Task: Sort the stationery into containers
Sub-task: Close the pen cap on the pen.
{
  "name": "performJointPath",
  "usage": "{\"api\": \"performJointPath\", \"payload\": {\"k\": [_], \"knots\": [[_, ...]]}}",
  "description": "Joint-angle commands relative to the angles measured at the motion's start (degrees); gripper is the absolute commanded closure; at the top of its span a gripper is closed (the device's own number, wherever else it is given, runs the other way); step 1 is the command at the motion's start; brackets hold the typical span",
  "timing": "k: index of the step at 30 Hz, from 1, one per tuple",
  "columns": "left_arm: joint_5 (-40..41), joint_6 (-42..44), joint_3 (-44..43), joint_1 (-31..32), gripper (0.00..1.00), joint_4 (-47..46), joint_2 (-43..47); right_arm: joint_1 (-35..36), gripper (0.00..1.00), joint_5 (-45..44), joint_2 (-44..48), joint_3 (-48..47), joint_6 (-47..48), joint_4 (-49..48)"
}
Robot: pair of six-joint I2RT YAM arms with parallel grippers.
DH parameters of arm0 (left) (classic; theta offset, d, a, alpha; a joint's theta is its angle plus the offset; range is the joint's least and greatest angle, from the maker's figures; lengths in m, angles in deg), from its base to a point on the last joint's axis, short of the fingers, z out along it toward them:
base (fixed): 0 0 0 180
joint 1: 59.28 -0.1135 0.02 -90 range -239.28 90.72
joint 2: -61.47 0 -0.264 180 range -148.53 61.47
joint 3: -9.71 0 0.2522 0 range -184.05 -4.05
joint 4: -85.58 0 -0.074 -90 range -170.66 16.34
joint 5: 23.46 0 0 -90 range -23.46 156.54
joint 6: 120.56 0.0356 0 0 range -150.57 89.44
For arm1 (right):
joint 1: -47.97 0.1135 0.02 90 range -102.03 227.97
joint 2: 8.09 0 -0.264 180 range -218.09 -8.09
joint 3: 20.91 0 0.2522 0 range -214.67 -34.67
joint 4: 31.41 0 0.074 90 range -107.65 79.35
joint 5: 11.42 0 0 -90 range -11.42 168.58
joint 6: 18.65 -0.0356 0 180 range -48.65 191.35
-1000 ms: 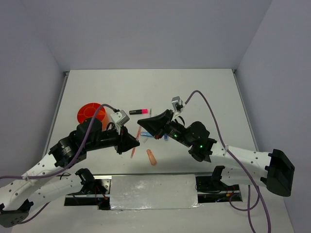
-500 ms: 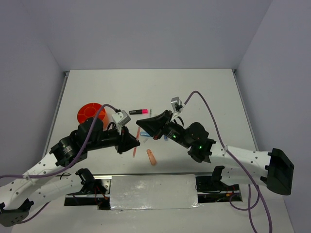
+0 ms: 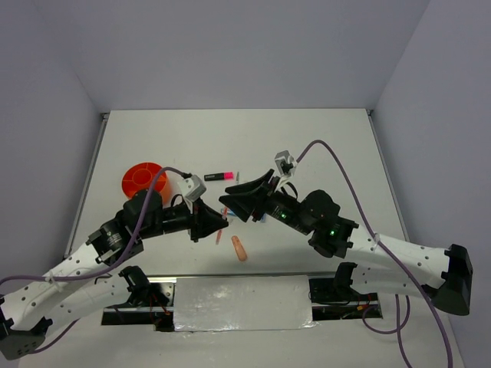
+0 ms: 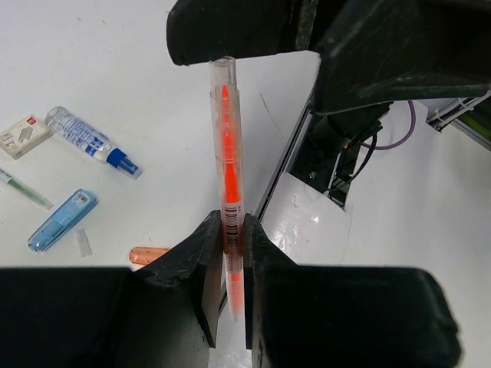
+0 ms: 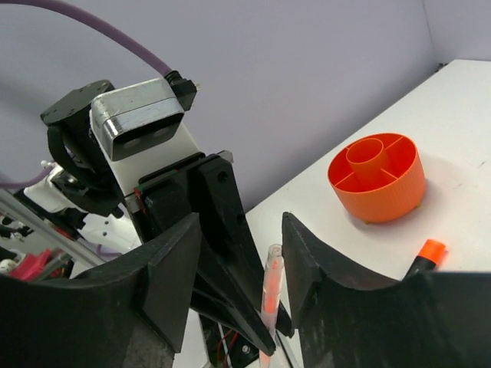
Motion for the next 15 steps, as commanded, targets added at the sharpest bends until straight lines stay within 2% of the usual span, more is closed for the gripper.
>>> {"api": "performJointPath", "payload": {"k": [1, 8, 15], "knots": [[-1.6, 0.2, -1.8, -0.3, 1.00, -17.9, 0.5, 0.2, 0.45, 1.2, 0.7, -0.8, 1.7, 13.1], [-2.6, -0.6, -0.7, -0.3, 1.00, -19.3, 0.5, -1.5, 0.38, 1.2, 1.4, -1.3, 2.5, 15.0], [-5.5, -1.2, -0.6, -0.3, 1.00, -20.6, 0.1, -2.6, 0.33, -4.3, 0.3, -0.3, 1.5, 14.9]]}}
